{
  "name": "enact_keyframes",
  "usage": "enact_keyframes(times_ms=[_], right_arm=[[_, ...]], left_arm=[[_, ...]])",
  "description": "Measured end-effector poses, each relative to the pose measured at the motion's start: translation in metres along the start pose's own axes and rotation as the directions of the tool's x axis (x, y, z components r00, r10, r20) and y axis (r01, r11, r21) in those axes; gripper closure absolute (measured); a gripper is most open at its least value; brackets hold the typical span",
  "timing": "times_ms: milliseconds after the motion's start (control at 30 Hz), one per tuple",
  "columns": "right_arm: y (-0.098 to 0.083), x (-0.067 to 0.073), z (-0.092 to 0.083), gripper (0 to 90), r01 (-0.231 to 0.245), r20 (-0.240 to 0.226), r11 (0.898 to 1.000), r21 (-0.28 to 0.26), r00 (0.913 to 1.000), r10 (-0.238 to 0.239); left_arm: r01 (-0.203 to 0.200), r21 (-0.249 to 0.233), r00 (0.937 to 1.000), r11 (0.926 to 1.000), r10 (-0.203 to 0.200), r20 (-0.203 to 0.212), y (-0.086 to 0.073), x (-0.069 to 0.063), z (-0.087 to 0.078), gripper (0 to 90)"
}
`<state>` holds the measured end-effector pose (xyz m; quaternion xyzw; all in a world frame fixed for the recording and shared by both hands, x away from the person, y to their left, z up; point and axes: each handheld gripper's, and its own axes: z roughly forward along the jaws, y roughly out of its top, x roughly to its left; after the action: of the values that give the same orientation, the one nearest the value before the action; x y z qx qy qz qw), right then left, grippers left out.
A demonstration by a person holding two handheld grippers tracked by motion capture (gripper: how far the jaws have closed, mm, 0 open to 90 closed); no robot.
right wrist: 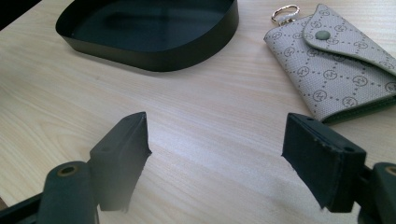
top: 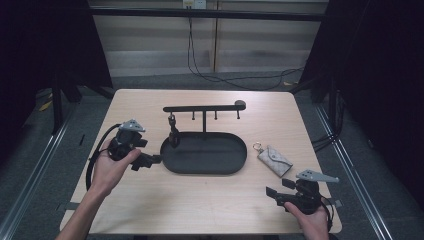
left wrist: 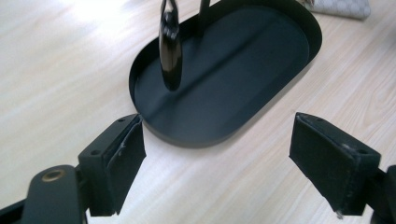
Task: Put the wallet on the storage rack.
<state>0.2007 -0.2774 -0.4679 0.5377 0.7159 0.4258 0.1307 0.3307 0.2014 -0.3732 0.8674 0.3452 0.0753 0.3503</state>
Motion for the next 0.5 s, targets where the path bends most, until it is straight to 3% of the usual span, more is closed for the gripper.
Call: enact_keyframes(times_ms=[100, 167, 200, 500], right_arm=[[0.0, 0.001, 0.001, 22.3, 0.009, -0.002, 1.0, 0.006, 1.0, -0.009], [0.001, 0.001, 0.002, 22.3, 0.014, -0.002, 1.0, 0.008, 0.9999, -0.014], [0.0, 0.002, 0.001, 22.3, 0.02, 0.0, 1.0, 0.009, 0.9998, -0.02], [0.0, 0.002, 0.001, 22.0, 0.016, -0.002, 1.0, 0.009, 0.9999, -0.016]], left_arm=[[0.041, 0.012, 0.9992, 0.9991, -0.041, -0.004, -0.013, 0.001, 0.001, 18.0], [0.046, -0.008, 0.9989, 0.9989, -0.046, 0.005, -0.02, 0.002, -0.002, 17.9], [0.06, -0.046, 0.9973, 0.9971, -0.058, 0.046, -0.029, 0.003, -0.006, 17.3], [0.093, -0.112, 0.9948, 0.9894, -0.087, 0.053, -0.064, 0.003, -0.004, 17.7]])
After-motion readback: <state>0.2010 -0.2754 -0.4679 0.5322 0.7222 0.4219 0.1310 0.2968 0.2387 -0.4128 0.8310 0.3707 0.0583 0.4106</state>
